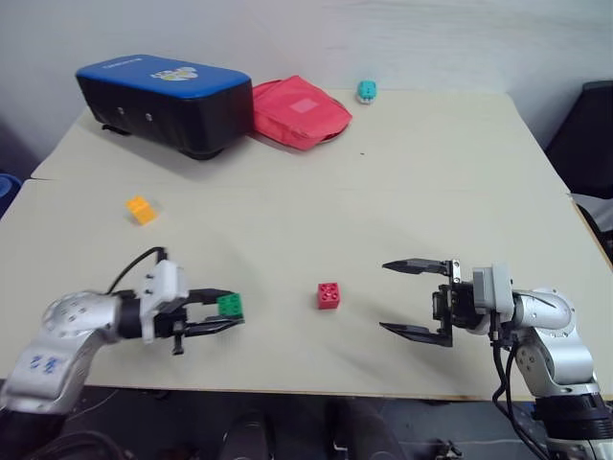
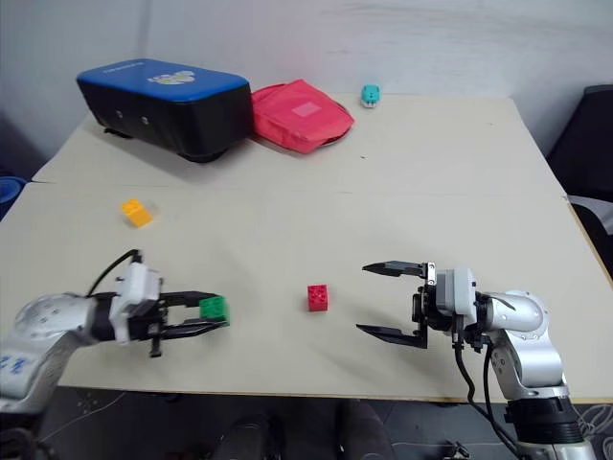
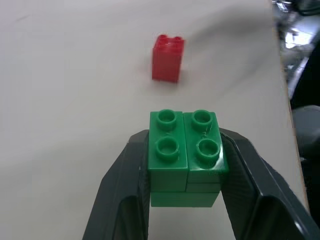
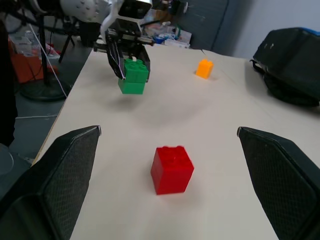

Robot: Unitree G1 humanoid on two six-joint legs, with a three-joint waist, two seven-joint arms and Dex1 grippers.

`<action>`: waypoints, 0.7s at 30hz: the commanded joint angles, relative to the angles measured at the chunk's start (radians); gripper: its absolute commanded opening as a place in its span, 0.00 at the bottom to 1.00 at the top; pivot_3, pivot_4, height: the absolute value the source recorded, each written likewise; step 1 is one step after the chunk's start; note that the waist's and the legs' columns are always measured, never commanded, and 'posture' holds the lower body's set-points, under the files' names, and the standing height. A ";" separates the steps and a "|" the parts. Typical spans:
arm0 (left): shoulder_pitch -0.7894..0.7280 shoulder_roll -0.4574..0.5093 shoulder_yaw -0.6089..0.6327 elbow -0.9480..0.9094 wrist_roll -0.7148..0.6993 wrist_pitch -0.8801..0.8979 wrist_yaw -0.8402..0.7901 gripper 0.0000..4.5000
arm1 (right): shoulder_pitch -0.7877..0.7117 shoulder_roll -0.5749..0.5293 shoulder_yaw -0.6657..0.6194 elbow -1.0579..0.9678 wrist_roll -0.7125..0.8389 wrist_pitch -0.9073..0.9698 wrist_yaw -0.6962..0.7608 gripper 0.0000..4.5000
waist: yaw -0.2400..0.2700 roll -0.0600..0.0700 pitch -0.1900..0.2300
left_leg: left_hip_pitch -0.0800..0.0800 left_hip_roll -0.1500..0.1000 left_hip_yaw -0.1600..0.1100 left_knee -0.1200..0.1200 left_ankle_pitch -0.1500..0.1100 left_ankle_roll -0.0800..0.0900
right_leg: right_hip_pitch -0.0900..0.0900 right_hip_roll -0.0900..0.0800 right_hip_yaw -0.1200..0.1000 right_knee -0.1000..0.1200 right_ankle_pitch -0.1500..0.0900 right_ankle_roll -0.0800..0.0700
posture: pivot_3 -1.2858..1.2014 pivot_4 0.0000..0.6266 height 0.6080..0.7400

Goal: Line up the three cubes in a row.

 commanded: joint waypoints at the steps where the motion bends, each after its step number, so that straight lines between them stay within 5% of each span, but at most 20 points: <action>1: -0.117 -0.054 -0.088 0.146 0.073 -0.101 -0.094 0.33 | 0.037 -0.006 -0.035 -0.086 0.020 -0.015 -0.038 1.00 | -0.007 0.000 0.000 | -0.001 0.001 0.001 0.001 0.000 0.000 | -0.001 0.002 0.001 0.001 0.000 0.000 | 0.52 0.24 1.00; 8: -0.281 -0.154 -0.158 0.423 0.152 -0.257 -0.202 0.33 | 0.123 -0.011 -0.072 -0.142 0.019 -0.027 -0.086 1.00 | 0.002 0.000 0.000 | -0.001 0.002 0.001 0.003 0.000 -0.001 | -0.002 0.004 0.003 0.001 0.000 0.001 | 0.52 0.24 1.00; 21: -0.353 -0.206 -0.144 0.579 0.185 -0.376 -0.228 0.33 | 0.193 -0.007 -0.077 -0.142 0.016 -0.064 -0.089 1.00 | 0.004 0.000 0.000 | -0.001 0.001 0.001 0.005 0.000 0.000 | -0.002 0.002 0.003 0.003 0.001 0.002 | 0.52 0.24 1.00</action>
